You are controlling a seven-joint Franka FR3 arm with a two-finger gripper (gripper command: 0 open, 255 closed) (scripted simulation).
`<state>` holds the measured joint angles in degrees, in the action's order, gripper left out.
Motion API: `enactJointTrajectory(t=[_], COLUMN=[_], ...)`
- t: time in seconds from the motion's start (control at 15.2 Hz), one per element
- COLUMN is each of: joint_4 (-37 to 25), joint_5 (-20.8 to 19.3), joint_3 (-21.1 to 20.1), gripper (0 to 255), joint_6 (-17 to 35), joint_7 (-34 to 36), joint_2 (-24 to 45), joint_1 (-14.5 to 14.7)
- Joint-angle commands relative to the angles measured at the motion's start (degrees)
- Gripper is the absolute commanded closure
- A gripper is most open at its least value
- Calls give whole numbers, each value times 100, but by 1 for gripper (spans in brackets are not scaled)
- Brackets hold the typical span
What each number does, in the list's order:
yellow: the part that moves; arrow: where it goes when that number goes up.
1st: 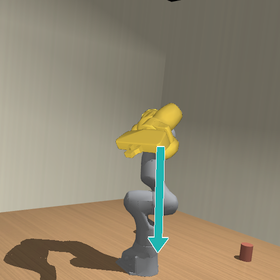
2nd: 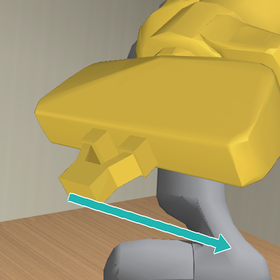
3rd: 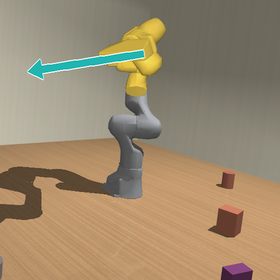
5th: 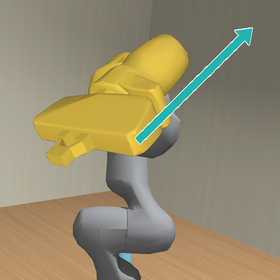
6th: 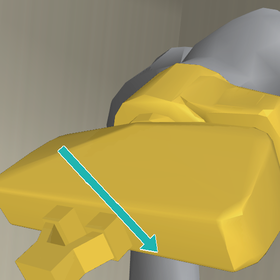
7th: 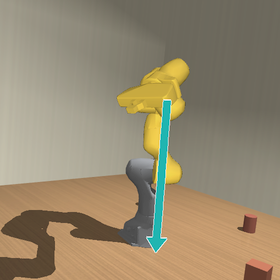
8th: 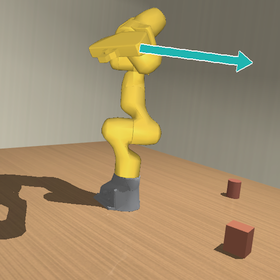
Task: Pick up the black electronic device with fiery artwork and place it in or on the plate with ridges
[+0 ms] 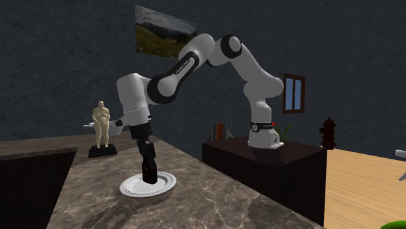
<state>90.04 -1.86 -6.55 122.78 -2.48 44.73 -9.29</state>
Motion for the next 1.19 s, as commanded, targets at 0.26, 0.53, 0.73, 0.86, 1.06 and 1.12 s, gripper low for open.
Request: enactJointTrajectory(t=[0.26,0.53,0.73,0.86,1.06,1.12], joint_4=[0,-127,-272,-272,-272,-272], joint_5=[0,15,27,27,27,27], joint_3=[0,-11,-20,-20,-20,-20], gripper=[0,0,0,0,0,0], joint_6=[1,-297,-575,-574,-575,-575], joint_7=[0,-9,-17,-17,-17,-17], joint_2=[-1,-171,-304,-304,-304,-304], joint_1=[0,-14,-24,-24,-24,-24])
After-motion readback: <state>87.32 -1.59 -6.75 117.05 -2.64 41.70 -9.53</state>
